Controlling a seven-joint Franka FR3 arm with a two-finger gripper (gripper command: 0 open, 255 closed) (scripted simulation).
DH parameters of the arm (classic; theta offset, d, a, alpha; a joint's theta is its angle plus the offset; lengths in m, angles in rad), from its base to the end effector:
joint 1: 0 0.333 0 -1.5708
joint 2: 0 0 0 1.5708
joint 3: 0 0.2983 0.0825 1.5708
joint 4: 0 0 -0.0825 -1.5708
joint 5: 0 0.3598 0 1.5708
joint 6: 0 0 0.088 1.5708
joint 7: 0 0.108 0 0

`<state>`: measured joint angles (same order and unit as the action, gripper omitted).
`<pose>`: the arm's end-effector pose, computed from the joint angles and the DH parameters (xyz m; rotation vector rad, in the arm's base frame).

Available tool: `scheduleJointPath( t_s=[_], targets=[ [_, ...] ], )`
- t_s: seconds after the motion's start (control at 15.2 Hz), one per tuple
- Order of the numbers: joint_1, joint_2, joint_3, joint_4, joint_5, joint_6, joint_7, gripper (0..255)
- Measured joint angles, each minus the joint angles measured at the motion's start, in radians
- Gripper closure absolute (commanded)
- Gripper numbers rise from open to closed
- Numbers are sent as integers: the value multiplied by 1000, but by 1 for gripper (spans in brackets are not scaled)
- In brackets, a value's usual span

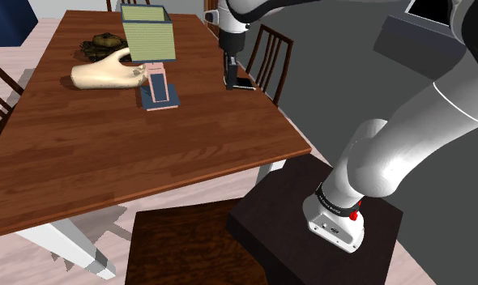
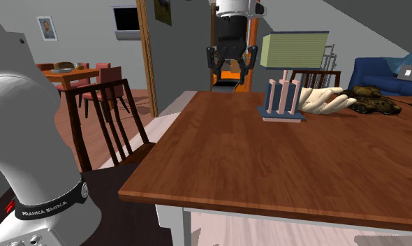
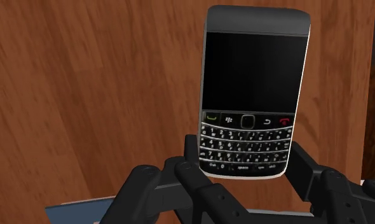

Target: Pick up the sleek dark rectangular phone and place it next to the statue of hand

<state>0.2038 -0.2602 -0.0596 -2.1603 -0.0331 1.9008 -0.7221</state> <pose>0.4541 0.0619 0.4960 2.8291 1.3302 -0.0066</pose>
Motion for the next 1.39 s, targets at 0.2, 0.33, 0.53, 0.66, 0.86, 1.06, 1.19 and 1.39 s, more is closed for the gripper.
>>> scheduleJointPath(
  t_s=[0.2,0.33,0.53,0.66,0.86,1.06,1.19,1.39],
  targets=[
    [1,-5,1,36,1,-40,0,255],
    [0,-7,1,61,1,-68,-1,255],
    [-1,41,-4,124,3,-83,-9,255],
    [-5,105,-11,195,6,-90,-21,255],
    [-14,225,-26,330,14,-104,-48,255],
    [-25,356,-36,484,27,-128,-71,255],
    [-34,440,-41,600,35,-160,-86,255],
    [-53,580,-47,788,51,-209,-109,255]
  ],
)
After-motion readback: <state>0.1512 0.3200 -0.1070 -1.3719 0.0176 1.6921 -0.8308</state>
